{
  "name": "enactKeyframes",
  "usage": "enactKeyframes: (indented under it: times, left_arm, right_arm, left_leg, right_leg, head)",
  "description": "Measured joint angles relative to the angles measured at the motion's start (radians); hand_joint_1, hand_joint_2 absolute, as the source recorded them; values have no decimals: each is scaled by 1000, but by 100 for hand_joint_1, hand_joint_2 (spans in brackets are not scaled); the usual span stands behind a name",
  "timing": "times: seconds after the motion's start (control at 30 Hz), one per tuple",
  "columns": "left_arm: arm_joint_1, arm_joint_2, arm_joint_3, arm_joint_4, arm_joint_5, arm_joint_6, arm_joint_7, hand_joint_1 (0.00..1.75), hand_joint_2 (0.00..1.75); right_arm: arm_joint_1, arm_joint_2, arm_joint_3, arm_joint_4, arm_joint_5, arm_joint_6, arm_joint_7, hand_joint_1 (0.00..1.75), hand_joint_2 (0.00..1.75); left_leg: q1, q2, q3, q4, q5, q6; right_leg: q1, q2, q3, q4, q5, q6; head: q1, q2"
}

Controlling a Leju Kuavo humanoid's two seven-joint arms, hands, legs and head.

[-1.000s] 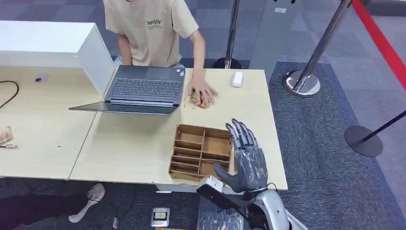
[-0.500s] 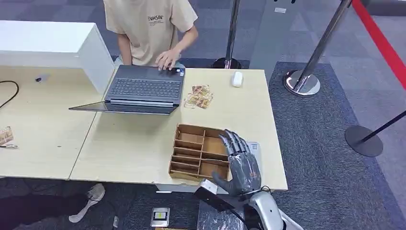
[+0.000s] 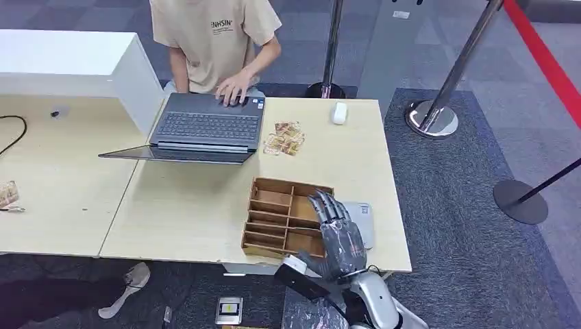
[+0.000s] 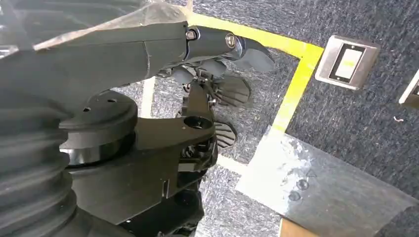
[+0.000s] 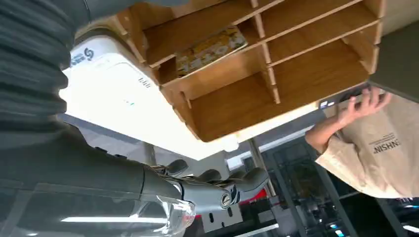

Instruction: Pass the card to the sensor for recognition and then transmit it.

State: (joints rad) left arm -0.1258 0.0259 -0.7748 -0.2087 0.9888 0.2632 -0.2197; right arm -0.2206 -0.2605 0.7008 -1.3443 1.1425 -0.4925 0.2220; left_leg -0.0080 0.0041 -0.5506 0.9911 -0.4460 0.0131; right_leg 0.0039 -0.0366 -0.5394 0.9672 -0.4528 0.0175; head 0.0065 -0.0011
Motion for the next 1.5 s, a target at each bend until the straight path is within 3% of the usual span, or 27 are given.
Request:
enactKeyframes:
  times: [0.53, 0.83, 1.5]
  left_arm:
    - [-5, -8, -1, 0, -5, 0, 8, 0, 175]
    - [0, -14, -16, 0, -18, -6, 2, 0, 175]
    - [-5, -13, -19, 0, 1, -9, 7, 0, 175]
  right_arm:
    - [-36, 47, 20, 30, -14, 33, -19, 0, 175]
    - [0, 34, 24, 36, -19, 21, 14, 0, 175]
    - [-20, 37, 33, 114, -54, 1, 3, 0, 175]
  left_leg:
    - [0, 0, 0, 0, 0, 0]
    - [0, 0, 0, 0, 0, 0]
    - [0, 0, 0, 0, 0, 0]
  right_leg:
    - [0, 0, 0, 0, 0, 0]
    - [0, 0, 0, 0, 0, 0]
    - [0, 0, 0, 0, -1, 1]
  head:
    - [0, 0]
    - [0, 0]
    - [0, 0]
